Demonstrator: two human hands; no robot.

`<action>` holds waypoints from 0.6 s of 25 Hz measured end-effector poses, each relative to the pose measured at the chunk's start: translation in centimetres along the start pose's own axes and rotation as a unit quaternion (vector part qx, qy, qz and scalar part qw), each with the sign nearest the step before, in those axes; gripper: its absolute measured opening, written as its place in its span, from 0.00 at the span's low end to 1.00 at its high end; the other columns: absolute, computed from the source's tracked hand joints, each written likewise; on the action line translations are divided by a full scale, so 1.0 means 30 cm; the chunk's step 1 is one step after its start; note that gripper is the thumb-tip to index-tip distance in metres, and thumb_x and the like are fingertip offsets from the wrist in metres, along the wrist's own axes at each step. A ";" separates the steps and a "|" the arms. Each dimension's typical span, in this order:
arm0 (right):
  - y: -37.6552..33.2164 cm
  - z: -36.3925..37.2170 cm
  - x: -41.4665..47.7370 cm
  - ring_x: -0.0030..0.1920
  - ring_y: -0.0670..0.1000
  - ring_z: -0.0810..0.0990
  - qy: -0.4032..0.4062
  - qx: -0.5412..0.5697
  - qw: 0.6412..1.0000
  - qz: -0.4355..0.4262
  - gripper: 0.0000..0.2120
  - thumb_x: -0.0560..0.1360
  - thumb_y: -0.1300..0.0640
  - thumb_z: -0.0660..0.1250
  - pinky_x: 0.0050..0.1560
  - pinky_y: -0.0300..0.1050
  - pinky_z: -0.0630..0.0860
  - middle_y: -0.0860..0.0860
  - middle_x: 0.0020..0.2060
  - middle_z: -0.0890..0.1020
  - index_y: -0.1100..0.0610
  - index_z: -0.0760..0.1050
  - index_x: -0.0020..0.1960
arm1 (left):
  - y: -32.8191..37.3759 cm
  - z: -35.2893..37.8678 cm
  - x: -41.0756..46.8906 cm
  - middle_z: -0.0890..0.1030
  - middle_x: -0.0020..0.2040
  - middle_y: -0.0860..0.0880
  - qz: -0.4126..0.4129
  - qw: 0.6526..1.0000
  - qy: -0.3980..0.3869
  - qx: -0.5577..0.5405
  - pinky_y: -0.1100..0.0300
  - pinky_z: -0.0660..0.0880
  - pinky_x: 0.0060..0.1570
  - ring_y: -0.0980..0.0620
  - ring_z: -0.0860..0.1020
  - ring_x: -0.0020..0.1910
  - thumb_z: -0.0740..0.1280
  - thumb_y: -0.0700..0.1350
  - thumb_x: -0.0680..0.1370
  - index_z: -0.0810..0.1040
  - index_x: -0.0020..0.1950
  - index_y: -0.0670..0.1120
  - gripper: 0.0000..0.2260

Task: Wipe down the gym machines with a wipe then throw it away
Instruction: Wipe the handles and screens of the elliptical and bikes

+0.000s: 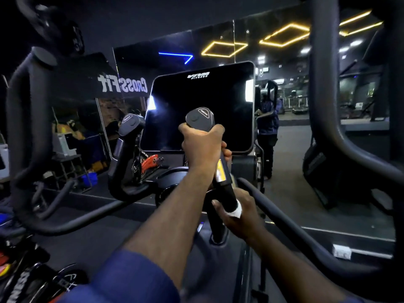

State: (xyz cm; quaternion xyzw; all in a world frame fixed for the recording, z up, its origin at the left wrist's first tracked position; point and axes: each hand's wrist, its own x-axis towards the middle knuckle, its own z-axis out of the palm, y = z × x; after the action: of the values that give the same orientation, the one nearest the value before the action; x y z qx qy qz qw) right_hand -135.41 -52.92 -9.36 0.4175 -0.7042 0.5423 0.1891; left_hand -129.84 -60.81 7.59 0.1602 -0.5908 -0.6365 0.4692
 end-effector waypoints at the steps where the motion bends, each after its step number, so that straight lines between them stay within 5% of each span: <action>1: -0.001 0.000 -0.005 0.37 0.53 0.80 0.008 -0.003 1.000 -0.008 0.18 0.75 0.44 0.73 0.39 0.55 0.77 0.51 0.35 0.81 0.58 0.78 0.39 | -0.001 0.000 0.006 0.80 0.33 0.37 0.008 1.000 -0.001 0.000 0.52 0.76 0.25 0.43 0.77 0.22 0.71 0.39 0.74 0.65 0.58 0.46 0.19; 5: -0.177 -0.013 -0.029 0.39 0.46 0.83 0.014 0.081 0.989 0.124 0.19 0.64 0.38 0.78 0.40 0.46 0.80 0.47 0.37 0.85 0.51 0.80 0.44 | -0.019 0.002 0.004 0.78 0.31 0.39 0.023 1.000 -0.012 -0.017 0.49 0.77 0.27 0.42 0.76 0.22 0.71 0.39 0.74 0.65 0.57 0.48 0.18; 9: -0.196 0.008 0.104 0.44 0.57 0.85 -0.018 0.045 0.957 0.286 0.35 0.53 0.37 0.63 0.41 0.49 0.81 0.51 0.44 0.86 0.54 0.79 0.55 | -0.024 -0.007 0.007 0.78 0.31 0.40 0.035 0.999 -0.012 -0.018 0.52 0.76 0.26 0.42 0.77 0.23 0.71 0.39 0.75 0.66 0.60 0.47 0.19; 12: -0.169 -0.001 0.116 0.42 0.53 0.77 -0.085 0.163 0.965 0.187 0.21 0.60 0.45 0.70 0.39 0.52 0.76 0.57 0.39 0.78 0.62 0.76 0.40 | -0.032 -0.008 0.013 0.78 0.31 0.40 0.038 0.999 -0.017 -0.016 0.52 0.76 0.27 0.42 0.77 0.23 0.72 0.39 0.75 0.66 0.60 0.47 0.19; 15: -0.134 -0.078 0.139 0.32 0.57 0.72 -0.284 0.288 0.908 0.105 0.23 0.68 0.57 0.78 0.34 0.51 0.69 0.65 0.31 0.75 0.75 0.72 0.41 | -0.028 -0.010 0.008 0.79 0.33 0.40 0.036 0.999 -0.029 -0.017 0.52 0.77 0.28 0.42 0.77 0.24 0.72 0.39 0.76 0.66 0.60 0.48 0.19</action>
State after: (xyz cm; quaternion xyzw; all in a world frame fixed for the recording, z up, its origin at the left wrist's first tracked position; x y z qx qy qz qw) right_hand -135.07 -52.62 -3.13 0.5139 -0.5808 0.5969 -0.2057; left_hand -130.07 -61.29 6.84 0.1124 -0.5983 -0.6340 0.4769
